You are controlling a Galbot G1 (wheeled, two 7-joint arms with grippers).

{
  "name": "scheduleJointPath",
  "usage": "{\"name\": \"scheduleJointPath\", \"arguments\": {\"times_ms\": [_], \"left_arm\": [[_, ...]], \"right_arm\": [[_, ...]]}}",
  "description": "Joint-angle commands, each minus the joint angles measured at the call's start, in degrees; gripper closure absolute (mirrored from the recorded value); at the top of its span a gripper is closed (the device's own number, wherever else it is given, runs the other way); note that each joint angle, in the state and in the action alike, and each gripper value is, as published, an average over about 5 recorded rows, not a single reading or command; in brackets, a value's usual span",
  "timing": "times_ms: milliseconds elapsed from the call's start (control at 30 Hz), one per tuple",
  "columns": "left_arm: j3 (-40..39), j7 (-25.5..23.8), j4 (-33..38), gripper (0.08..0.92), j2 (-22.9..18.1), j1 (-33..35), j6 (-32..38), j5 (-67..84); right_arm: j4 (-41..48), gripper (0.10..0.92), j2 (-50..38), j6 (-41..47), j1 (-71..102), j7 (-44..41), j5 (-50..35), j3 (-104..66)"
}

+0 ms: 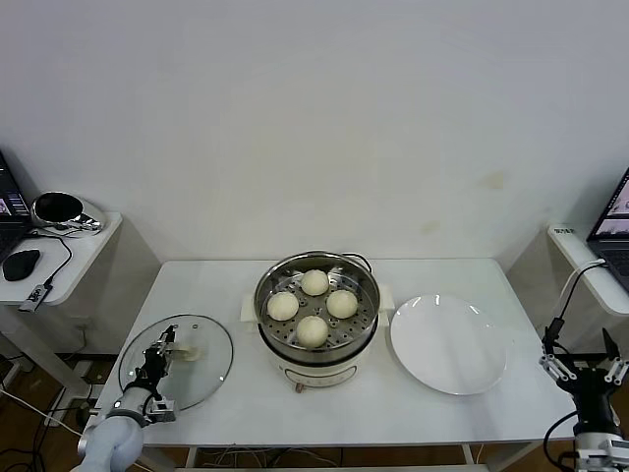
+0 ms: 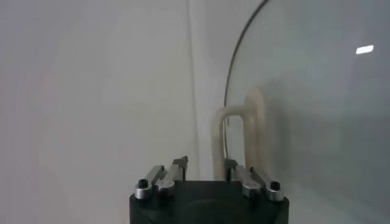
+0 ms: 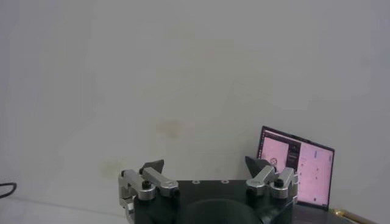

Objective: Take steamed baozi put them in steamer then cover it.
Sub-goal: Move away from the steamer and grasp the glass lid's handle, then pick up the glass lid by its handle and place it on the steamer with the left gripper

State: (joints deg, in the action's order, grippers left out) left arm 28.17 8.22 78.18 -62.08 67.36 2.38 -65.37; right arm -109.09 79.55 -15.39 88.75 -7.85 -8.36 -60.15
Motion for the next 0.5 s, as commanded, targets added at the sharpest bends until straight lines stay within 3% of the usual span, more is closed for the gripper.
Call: {"name": "scheduleJointPath", "arguments": {"times_ms": [33,133,333,500], "left_arm": [[1.2,2.1,5.7,0.761,0.9,2.5,-0.2,4.0],[2.6,1.7,11.8,0.836,2.3,5.6,-1.7,6.0],[7.2,-1.9,24.9,0.845,6.6,11.4,-8.7,10.3],[11.3,-7.4,29.4,0.845,10.9,11.6,-13.1,15.5]], "right_arm": [[0.0,0.203,-0.1,0.1,-0.1,-0.1,0.2,0.7],[-0.2,0.203,-0.2,0.1,-0.1,-0.2,0.3,1.0],[-1.2,0.203,0.1,0.1,0.5,-0.4,0.5,1.3],[-2.1,0.203,0.3,0.0,1.0,-0.7,1.0,1.8]]}}
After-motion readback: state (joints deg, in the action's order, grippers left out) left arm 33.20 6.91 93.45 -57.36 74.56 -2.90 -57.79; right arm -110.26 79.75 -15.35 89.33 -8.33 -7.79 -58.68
